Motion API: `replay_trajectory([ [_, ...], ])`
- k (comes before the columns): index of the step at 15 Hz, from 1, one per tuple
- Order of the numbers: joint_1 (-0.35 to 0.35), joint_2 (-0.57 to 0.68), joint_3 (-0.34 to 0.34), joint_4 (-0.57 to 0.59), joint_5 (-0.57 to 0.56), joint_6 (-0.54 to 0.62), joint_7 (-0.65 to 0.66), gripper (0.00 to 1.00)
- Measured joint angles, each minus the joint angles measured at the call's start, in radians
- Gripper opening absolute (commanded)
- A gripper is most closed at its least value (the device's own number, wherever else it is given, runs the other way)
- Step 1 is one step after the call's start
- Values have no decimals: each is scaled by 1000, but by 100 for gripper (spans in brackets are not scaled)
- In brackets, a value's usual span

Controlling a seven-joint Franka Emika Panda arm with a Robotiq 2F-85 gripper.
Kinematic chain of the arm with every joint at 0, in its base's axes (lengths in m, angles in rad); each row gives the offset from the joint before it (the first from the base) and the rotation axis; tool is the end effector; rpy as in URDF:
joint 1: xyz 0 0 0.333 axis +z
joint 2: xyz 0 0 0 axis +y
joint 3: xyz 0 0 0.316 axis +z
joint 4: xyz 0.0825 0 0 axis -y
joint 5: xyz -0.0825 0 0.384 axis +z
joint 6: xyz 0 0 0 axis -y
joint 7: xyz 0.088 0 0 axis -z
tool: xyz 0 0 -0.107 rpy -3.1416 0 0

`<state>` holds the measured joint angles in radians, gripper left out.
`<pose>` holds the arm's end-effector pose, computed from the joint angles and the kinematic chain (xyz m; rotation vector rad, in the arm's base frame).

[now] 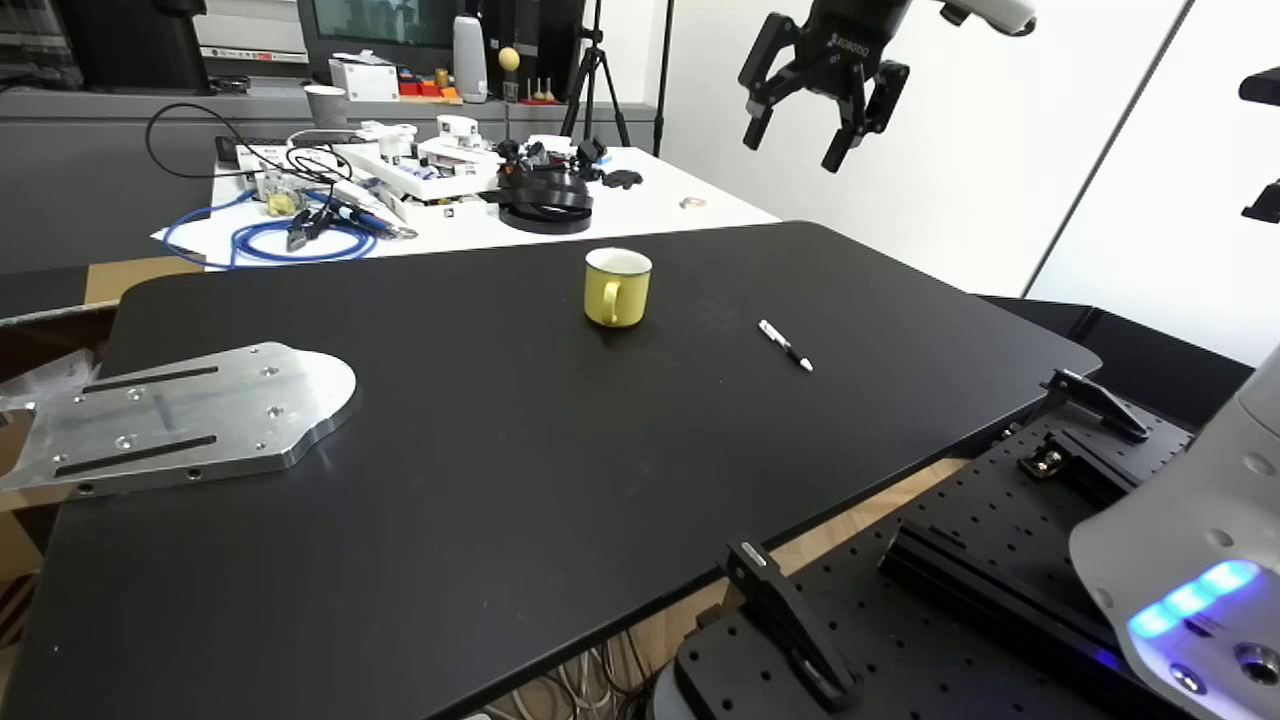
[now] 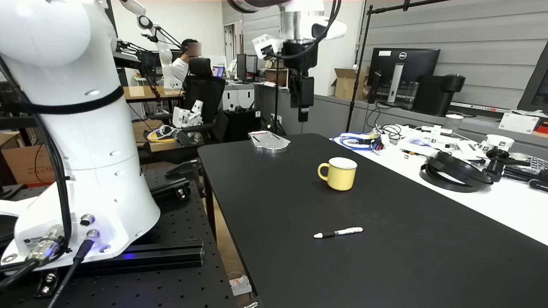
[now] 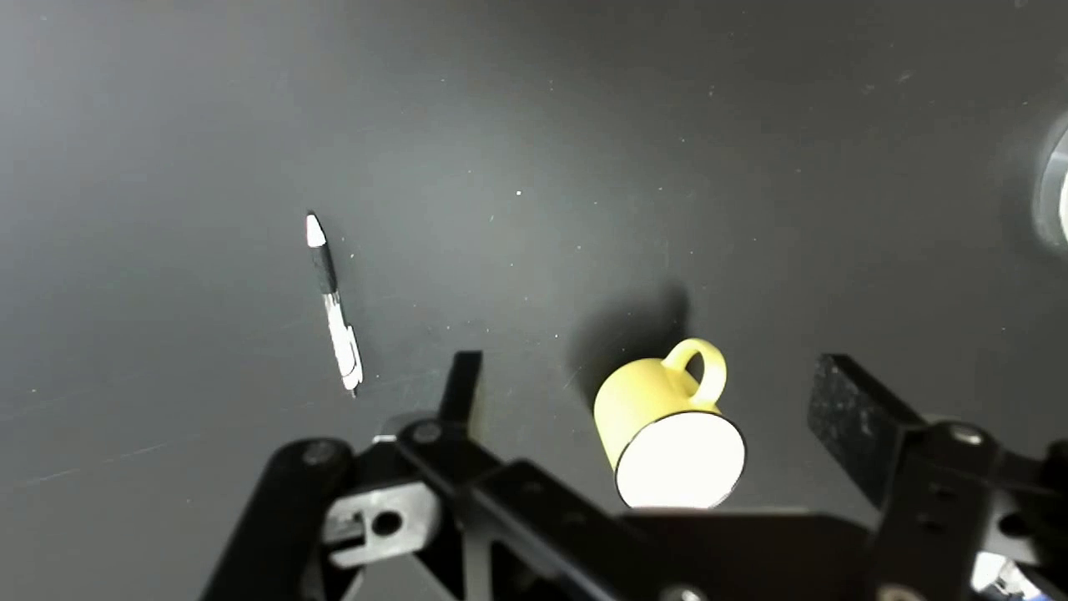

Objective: Put the pen inside the cup

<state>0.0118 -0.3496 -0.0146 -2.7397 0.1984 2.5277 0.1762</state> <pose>0.3934 -0.0028 0.3398 -2.9529 0.4962 -0.1873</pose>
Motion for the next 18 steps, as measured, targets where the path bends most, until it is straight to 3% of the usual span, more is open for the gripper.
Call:
replay_trajectory([
  [10,-6,372,-33,129,77,147,-145,100],
  [18,-85,635,-34,271,79,172,-206,100],
])
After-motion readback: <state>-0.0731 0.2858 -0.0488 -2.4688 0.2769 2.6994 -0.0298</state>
